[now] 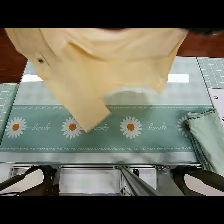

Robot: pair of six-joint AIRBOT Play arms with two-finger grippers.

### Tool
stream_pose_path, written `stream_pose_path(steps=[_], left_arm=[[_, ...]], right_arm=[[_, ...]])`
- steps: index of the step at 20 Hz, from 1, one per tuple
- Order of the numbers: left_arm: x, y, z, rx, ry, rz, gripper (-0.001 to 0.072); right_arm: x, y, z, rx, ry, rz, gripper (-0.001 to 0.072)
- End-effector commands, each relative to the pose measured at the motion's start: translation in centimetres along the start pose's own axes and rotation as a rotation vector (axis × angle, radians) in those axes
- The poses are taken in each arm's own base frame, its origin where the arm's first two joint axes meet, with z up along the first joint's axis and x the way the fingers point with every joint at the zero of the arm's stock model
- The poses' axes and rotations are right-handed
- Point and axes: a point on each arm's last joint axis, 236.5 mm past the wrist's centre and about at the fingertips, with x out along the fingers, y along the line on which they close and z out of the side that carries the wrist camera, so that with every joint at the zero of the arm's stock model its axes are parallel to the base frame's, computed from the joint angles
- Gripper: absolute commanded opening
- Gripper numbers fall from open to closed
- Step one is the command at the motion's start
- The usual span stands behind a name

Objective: Fold the shirts.

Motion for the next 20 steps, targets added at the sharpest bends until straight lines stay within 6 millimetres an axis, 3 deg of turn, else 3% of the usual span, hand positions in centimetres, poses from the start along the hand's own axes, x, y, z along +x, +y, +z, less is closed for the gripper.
stream_pose_path(steps=[1,4,6,8,11,14,16,17,20], left_arm=[[-5.8,-7.5,5.4,0.238,-0.12,0.123,0.0027],[-10.3,-11.1,5.7,0.395,-0.167,0.302,0.0027],[-12.9,-13.2,5.4,0.474,-0.19,0.418,0.0027],[-14.6,-14.7,4.2,0.535,-0.174,0.49,0.0026],[-16.1,-15.7,2.3,0.583,-0.121,0.541,0.0027],[-15.9,-14.8,1.1,0.575,-0.065,0.541,0.0027],[-13.5,-12.3,-0.9,0.527,0.025,0.51,0.0026],[-12.1,-10.4,-2.3,0.482,0.079,0.505,0.0027],[-7.7,-3.1,-7.0,0.348,0.241,0.523,0.0027]], right_arm=[[-12.0,3.5,4.8,-0.128,-0.28,-0.086,0.0024],[-19.1,5.7,3.1,-0.185,-0.382,-0.132,0.0024],[-22.3,6.5,1.4,-0.201,-0.424,-0.155,0.0024],[-24.3,7.3,-0.4,-0.21,-0.433,-0.16,0.0024],[-25.6,7.7,-3.5,-0.216,-0.371,-0.172,0.0024],[-24.5,7.2,-5.6,-0.199,-0.27,-0.171,0.0024],[-22.0,6.5,-6.9,-0.175,-0.188,-0.15,0.0024],[-20.2,5.6,-7.8,-0.152,-0.128,-0.15,0.0025],[-12.0,1.5,-12.2,-0.049,0.072,-0.15,0.0024]])
